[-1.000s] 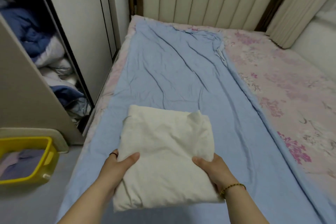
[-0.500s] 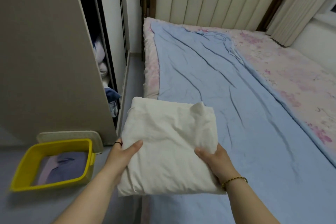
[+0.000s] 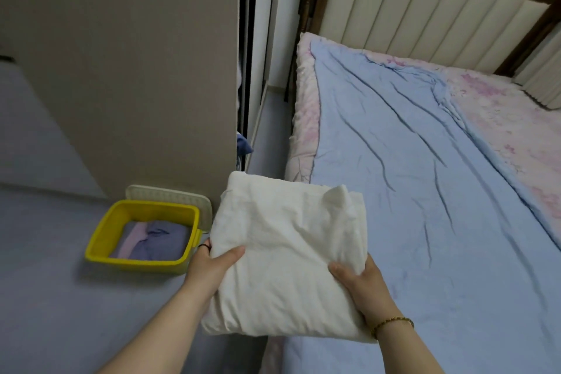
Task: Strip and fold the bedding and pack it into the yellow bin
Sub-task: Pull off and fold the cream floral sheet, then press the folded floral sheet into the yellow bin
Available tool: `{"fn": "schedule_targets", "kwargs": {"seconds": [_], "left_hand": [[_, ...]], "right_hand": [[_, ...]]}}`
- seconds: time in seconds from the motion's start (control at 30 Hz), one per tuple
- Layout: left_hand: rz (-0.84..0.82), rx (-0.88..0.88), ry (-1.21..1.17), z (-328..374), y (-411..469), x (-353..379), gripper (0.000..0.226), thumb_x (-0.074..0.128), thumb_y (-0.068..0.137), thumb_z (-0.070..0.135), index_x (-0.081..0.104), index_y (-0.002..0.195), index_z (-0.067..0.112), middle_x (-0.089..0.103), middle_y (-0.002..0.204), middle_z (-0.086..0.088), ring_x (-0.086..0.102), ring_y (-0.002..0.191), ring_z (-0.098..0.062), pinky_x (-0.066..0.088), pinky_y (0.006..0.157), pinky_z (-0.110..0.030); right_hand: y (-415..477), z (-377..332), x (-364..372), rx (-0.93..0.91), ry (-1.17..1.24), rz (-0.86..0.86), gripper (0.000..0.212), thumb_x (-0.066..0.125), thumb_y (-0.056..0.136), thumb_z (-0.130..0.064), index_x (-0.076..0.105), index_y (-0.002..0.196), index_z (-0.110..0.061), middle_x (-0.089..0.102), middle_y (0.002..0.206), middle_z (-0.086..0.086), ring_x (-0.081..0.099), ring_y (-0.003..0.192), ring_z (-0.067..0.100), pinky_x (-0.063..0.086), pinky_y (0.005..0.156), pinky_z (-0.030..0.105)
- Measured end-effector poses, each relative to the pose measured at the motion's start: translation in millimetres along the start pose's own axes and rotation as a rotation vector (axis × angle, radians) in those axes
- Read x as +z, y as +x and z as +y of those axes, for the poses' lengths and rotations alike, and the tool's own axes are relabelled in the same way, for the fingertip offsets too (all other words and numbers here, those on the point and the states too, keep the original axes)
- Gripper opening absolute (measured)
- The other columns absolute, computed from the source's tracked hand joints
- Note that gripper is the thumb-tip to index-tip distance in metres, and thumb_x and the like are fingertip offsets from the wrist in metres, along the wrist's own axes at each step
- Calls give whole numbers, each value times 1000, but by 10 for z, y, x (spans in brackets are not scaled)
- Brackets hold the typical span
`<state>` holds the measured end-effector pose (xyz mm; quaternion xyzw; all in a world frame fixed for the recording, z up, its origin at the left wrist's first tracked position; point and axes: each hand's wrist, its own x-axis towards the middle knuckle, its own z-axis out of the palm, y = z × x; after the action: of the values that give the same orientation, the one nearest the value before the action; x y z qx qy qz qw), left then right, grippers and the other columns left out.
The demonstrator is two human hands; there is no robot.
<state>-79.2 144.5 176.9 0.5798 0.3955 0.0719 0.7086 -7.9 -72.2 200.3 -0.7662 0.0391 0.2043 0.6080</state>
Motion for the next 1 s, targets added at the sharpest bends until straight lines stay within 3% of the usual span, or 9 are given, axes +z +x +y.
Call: {"fn": "schedule_targets", "kwargs": {"seconds": [0.07, 0.13, 0.3, 0.47, 0.57, 0.67, 0.8, 0.9, 1.0], "left_hand": [[51, 19, -32, -14, -40, -156, 21, 66, 80, -3, 55, 85, 14, 60, 82, -2, 58, 76, -21, 47, 72, -29], [95, 21, -53, -41, -29, -322, 18, 65, 81, -3, 55, 85, 12, 61, 85, -5, 57, 74, -20, 48, 65, -25], [124, 1, -59, -94, 248, -639, 34, 68, 80, 2, 55, 111, -2, 60, 101, -12, 55, 92, -21, 41, 81, -30], [137, -24, -25, 25, 1026, -1142, 28, 72, 77, 3, 57, 100, 3, 63, 102, -16, 58, 92, -22, 41, 79, -28], [157, -41, 10, 167, 1667, -1599, 35, 71, 77, 4, 57, 108, -3, 61, 99, -12, 57, 92, -20, 39, 77, -26], [147, -63, 73, 296, 2211, -2002, 39, 72, 78, 7, 57, 112, -3, 62, 102, -12, 60, 99, -24, 41, 79, -28], [171, -75, 134, 343, 2786, -2429, 35, 73, 77, 11, 55, 107, 5, 59, 98, -9, 57, 95, -23, 40, 79, -28], [203, -87, 144, 191, 3113, -2629, 33, 72, 78, 10, 54, 107, 6, 57, 98, -9, 55, 92, -21, 39, 79, -27], [261, -106, 187, -124, 3509, -2794, 42, 72, 79, 12, 54, 114, 0, 59, 105, -11, 57, 101, -26, 42, 85, -31]], "right_hand": [[-19, 22, 153, -15, -8, -38, 38, 66, 83, -11, 48, 115, -19, 59, 105, -7, 57, 92, 9, 46, 68, 22], [-43, 52, 323, -23, -17, -66, 38, 66, 83, -11, 47, 115, -21, 59, 106, -8, 56, 94, 9, 46, 70, 23], [34, 72, 727, 15, -33, -79, 39, 66, 83, -14, 45, 115, -22, 56, 102, -12, 54, 93, 7, 43, 78, 29], [465, -17, 1503, 36, -61, -65, 37, 62, 85, -7, 46, 117, -17, 57, 98, -8, 53, 86, 3, 40, 64, 16], [810, -89, 2172, 65, -95, -38, 35, 60, 85, -2, 45, 111, -19, 56, 93, -11, 51, 82, 2, 38, 63, 15], [1127, -120, 2738, 140, -93, -57, 38, 60, 84, -1, 47, 113, -20, 59, 102, -2, 54, 86, 10, 43, 67, 23], [1526, -91, 3382, 237, -86, -74, 37, 59, 85, -4, 44, 114, -23, 56, 102, -3, 53, 91, 17, 41, 85, 34], [1834, 53, 3749, 252, -128, -106, 39, 55, 86, -4, 43, 119, -21, 52, 96, -10, 51, 91, 15, 38, 85, 31], [2155, 381, 4104, 237, -168, -127, 45, 49, 88, -2, 39, 129, -17, 47, 103, -4, 45, 98, 16, 33, 86, 26]]}}
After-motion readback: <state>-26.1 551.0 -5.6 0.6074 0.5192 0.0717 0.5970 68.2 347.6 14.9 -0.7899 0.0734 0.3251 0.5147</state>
